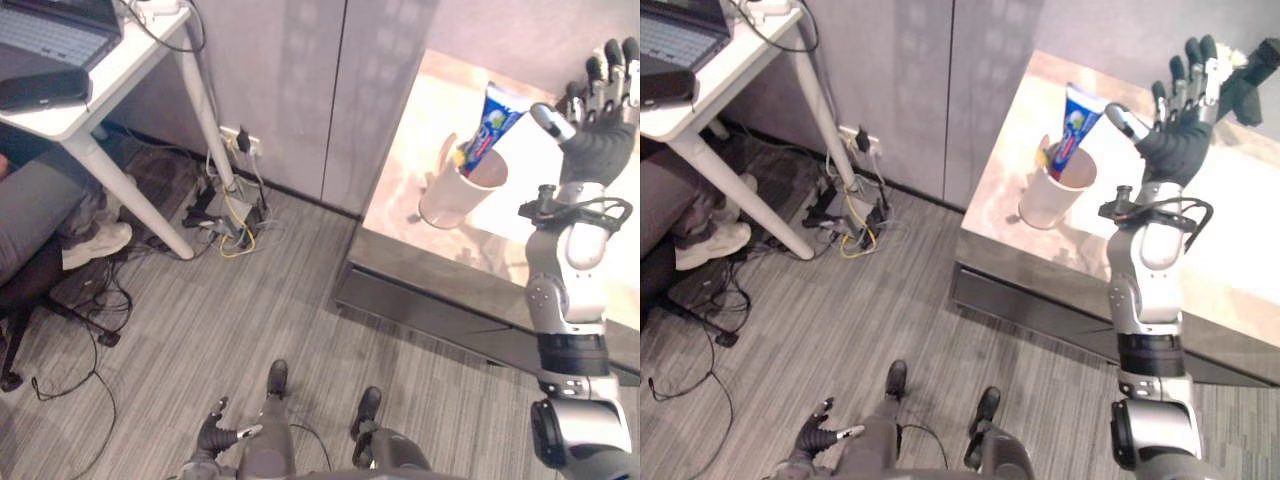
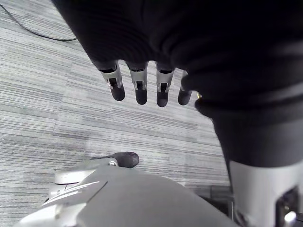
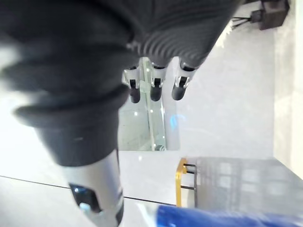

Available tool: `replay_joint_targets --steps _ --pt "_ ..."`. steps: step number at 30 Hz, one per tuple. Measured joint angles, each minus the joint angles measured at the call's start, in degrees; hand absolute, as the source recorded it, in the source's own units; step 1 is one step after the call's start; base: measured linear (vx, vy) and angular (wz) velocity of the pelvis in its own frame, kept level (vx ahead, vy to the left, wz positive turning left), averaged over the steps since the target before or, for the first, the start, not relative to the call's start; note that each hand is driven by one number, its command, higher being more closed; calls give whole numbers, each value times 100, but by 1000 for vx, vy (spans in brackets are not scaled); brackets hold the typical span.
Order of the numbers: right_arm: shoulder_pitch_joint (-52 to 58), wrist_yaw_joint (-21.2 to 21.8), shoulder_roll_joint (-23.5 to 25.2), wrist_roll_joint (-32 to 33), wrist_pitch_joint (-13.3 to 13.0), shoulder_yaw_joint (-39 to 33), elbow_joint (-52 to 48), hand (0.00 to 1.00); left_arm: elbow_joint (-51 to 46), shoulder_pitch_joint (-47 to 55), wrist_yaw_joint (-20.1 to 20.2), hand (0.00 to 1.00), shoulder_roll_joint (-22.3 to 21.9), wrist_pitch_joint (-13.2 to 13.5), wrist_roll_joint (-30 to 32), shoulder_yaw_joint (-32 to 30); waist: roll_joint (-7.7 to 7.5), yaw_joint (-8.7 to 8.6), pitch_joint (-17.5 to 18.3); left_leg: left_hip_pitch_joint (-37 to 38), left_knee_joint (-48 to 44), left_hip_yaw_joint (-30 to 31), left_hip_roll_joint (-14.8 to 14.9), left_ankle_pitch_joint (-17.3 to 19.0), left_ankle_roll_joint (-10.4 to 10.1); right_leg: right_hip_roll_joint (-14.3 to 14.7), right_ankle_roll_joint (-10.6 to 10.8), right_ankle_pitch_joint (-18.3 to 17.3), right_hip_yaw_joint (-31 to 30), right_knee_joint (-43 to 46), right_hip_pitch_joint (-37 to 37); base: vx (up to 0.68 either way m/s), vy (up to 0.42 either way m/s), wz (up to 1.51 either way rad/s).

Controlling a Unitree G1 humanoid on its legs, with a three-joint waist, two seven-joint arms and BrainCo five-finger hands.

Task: Organize washtable

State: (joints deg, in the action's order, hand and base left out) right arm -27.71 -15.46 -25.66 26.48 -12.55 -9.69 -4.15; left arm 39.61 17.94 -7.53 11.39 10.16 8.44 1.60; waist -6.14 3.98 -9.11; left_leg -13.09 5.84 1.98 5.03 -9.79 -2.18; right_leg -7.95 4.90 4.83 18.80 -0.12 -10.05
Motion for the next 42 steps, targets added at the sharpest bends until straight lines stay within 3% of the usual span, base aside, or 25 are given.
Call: replay_joint_targets --steps 11,18,23,25,26,30,31,32,33,34,35,38,42 --pt "297 114 -305 120 -297 -804 -240 0 394 15 -14 0 1 15 394 -7 10 -81 457 330 1 -61 -5 50 -2 -15 37 15 -47 -134 347 6 2 -1" --pt "1602 70 -124 253 -585 -2002 -871 0 809 20 -26 0 -46 6 642 -166 18 -301 794 610 3 -219 -16 135 -11 -21 44 17 -221 -205 565 3 7 -12" --pt "2923 -121 912 249 -634 -2877 -861 0 979 116 -26 0 -113 -36 831 -210 138 -491 1059 902 3 -362 -4 229 -39 -21 55 0 -395 -203 743 -5 -4 -17" --pt "3456 -250 1508 229 -664 -3075 -785 0 980 148 -26 0 -167 -40 822 -253 184 -535 1088 989 3 -366 3 243 -40 -18 62 -11 -440 -201 798 -36 -6 -8" --pt "3903 -453 2101 207 -660 -3228 -560 0 977 194 -27 0 -250 -45 777 -346 248 -586 1150 973 3 -375 -1 252 -31 -13 76 -20 -471 -208 800 -64 -2 -8" --pt "4654 -1009 3089 -175 -486 -3465 -352 0 968 230 -67 0 -497 -95 565 -596 371 -632 1195 967 8 -452 -29 431 -104 28 142 -67 -485 -324 803 -65 3 -8" --pt "4972 -1197 3188 -425 -300 -3353 -288 0 949 210 -116 0 -567 -91 543 -855 260 -613 1246 949 -355 -649 -211 538 -40 -177 171 -78 -559 -535 802 -40 46 -26" --pt "5150 -1215 3212 -569 -212 -3367 -344 0 921 216 -131 0 -607 -97 490 -972 257 -556 1254 847 -950 -797 -272 600 34 -234 237 -96 -575 -577 827 38 41 -49" --pt "5464 -1210 3207 -847 -113 -3224 -671 0 867 358 -162 0 -881 -80 381 -1047 720 -463 1320 818 -1121 -907 38 1224 175 3 324 -103 -597 -342 875 103 57 -36" --pt "5686 -1231 3333 -1070 -66 -3001 -622 0 732 491 -164 0 -966 -75 333 -1067 653 -530 1373 996 -979 -1034 22 1269 91 -76 123 -213 -711 404 835 123 20 -22" --pt "5784 -1189 3334 -1152 0 -2844 -505 0 585 590 -157 0 -956 -62 332 -1129 629 -554 1379 1070 -893 -1103 -37 1252 68 -101 83 -439 -673 428 900 67 31 -7" --pt "5944 -892 3356 -1257 77 -2264 463 0 513 619 -135 0 -1011 -33 225 -1293 488 -475 1485 1337 -440 -1365 -84 1210 27 -145 165 -575 -636 251 923 -51 -22 -6" --pt "5948 -338 3352 -1246 382 -2005 2634 0 538 627 -108 0 -1046 -33 -4 -1317 544 -392 1449 1601 -9 -1472 -131 1207 22 -150 165 -575 -558 223 1059 -16 -38 20"
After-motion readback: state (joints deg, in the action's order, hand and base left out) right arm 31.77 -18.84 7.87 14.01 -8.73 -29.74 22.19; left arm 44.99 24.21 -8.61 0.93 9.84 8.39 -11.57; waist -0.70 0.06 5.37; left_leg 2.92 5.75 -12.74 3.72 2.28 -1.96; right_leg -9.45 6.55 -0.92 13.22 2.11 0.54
